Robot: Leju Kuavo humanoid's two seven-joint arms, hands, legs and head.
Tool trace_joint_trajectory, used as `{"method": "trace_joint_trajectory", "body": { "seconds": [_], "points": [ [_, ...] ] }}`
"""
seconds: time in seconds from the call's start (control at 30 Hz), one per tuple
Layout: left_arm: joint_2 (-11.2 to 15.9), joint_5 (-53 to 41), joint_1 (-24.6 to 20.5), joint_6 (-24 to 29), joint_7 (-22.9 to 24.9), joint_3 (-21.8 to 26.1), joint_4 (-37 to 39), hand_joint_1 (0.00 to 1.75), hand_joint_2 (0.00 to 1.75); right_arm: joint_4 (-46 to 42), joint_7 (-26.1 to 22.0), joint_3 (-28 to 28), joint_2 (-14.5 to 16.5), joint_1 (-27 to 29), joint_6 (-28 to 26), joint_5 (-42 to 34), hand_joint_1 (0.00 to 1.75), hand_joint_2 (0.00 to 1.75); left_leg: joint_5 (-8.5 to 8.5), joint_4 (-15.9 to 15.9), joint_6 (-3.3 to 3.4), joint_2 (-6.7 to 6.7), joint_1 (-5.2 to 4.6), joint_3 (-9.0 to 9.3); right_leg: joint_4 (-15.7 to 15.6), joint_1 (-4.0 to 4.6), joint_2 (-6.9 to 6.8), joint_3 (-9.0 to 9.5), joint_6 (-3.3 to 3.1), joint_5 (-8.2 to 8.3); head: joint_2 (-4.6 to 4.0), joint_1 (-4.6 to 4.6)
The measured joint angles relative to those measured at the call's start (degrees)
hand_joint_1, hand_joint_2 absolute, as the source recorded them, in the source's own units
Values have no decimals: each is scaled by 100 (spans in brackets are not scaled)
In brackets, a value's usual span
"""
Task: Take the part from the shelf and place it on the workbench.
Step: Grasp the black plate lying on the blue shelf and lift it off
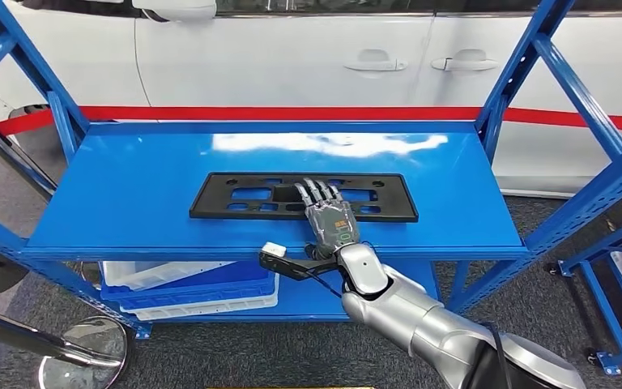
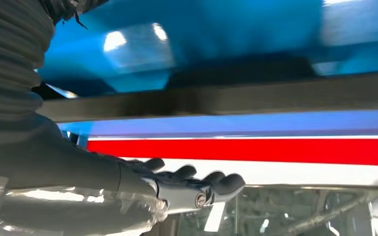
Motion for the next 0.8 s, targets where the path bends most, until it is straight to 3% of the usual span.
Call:
{"method": "trace_joint_trajectory", "body": {
  "seconds": [0.1,0.13,0.23,0.27,0.3,0.33,0.4,0.43,0.53,0.57,0.63,0.7,0.73,0.77,0.8],
  "points": [
    [1,25,25,50,28,0,2,0,0,-1,49,0,-51,7,-4,85,0,175,-73,86,-70,-4,-14,-15,-968,3,-8,448,-44,377,0,-1],
    [2,34,40,61,49,1,4,0,0,9,193,0,-78,9,-7,209,0,175,-250,409,-145,-3,-12,-159,-1247,3,-11,591,-107,463,0,-10],
    [7,64,81,49,82,2,9,0,0,73,712,-1,-132,11,7,505,0,175,-756,1663,-310,4,15,-778,-1308,-3,-10,660,-254,462,0,-41],
    [8,74,86,46,75,2,9,0,0,92,794,-1,-143,9,20,507,0,175,-676,1656,-306,4,16,-788,-1307,-2,-6,667,-253,460,0,-42],
    [10,82,88,45,67,2,9,0,0,110,873,-2,-153,3,36,515,0,175,-498,1398,-293,4,16,-667,-1307,-3,-1,678,-250,457,0,-42],
    [11,85,89,43,59,2,10,0,0,126,935,-2,-166,-6,48,534,0,175,-295,997,-272,4,16,-470,-1307,-3,4,689,-243,454,0,-42],
    [12,86,87,35,52,2,11,0,0,157,1022,-3,-208,-24,54,581,0,175,-79,313,-220,1,-3,-126,-1305,17,10,698,-203,439,0,-37],
    [11,87,88,20,53,2,11,0,0,173,1042,-4,-233,-28,51,596,27,175,-59,149,-195,-3,-14,-45,-1310,25,9,700,-173,435,0,-33],
    [8,89,103,-36,49,2,11,0,0,207,1044,-18,-298,-20,83,594,152,175,-43,62,-103,-6,-17,-11,-1325,21,8,711,-73,429,0,-24],
    [4,92,104,-41,43,2,11,0,0,213,1035,-24,-320,-7,96,585,167,175,-22,30,-66,-2,-8,3,-1252,16,5,678,-47,370,0,-16],
    [-5,104,100,-38,34,2,11,0,0,223,1014,-30,-362,37,103,577,170,175,12,-16,-1,7,5,20,-762,5,-3,455,-17,76,0,6],
    [-6,122,105,-38,34,2,13,0,0,231,986,-31,-394,102,95,585,172,175,14,-17,28,7,-4,14,-31,4,-6,109,-3,-253,0,22],
    [-6,131,111,-42,35,2,14,0,0,233,971,-31,-410,133,87,593,173,175,11,-12,29,6,-7,12,192,3,-6,0,0,-301,0,22],
    [-6,141,116,-54,37,2,15,0,0,234,949,-31,-421,151,81,599,174,175,6,-4,27,4,-8,13,201,3,-7,-8,0,-236,0,23],
    [-8,162,118,-78,38,2,15,0,0,234,920,-31,-430,155,73,603,174,175,-1,7,21,2,-9,17,-6,2,-7,92,-5,-78,0,23]
  ]
}}
